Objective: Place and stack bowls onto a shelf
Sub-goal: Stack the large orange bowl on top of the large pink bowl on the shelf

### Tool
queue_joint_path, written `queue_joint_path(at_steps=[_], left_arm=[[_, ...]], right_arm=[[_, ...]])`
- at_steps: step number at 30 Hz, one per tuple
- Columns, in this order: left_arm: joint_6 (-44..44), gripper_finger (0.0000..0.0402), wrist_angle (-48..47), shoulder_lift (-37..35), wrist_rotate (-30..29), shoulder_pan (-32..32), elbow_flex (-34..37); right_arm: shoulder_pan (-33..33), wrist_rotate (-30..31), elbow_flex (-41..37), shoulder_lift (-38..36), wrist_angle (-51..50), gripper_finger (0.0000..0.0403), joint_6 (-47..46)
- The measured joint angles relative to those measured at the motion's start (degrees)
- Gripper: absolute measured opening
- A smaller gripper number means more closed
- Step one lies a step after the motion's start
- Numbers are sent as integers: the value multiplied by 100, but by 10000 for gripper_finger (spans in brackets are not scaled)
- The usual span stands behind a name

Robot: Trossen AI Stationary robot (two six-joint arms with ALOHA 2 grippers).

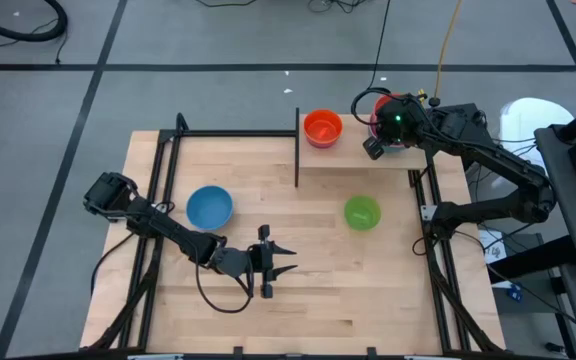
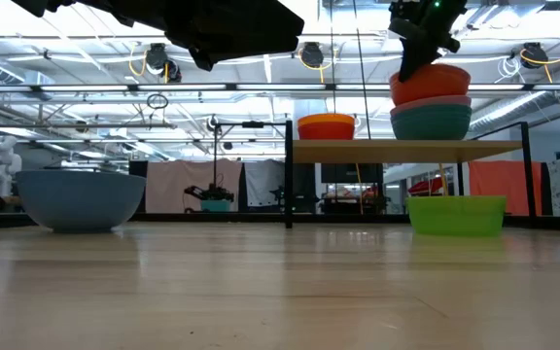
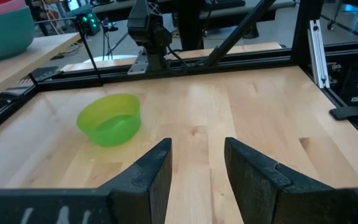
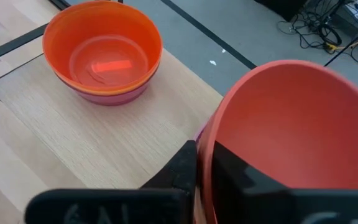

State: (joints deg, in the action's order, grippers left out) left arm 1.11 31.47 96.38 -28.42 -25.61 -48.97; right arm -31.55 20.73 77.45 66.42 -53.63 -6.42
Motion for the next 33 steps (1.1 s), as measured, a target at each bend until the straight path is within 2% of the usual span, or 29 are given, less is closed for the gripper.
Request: queue_joint_path(at_steps=[21, 24, 29, 33], left_arm=[[28, 152, -1, 0, 11, -46, 0], [28, 152, -1, 0, 11, -46, 0], [26, 152, -1, -2, 10, -46, 0], [23, 152, -1, -2, 9, -46, 0]], right_arm=[[-76, 15, 0, 1, -252, 76, -119], [-63, 8, 0, 1, -293, 60, -107], [-61, 1, 0, 0, -317, 8, 8], [-59, -3, -2, -1, -293, 9, 20]])
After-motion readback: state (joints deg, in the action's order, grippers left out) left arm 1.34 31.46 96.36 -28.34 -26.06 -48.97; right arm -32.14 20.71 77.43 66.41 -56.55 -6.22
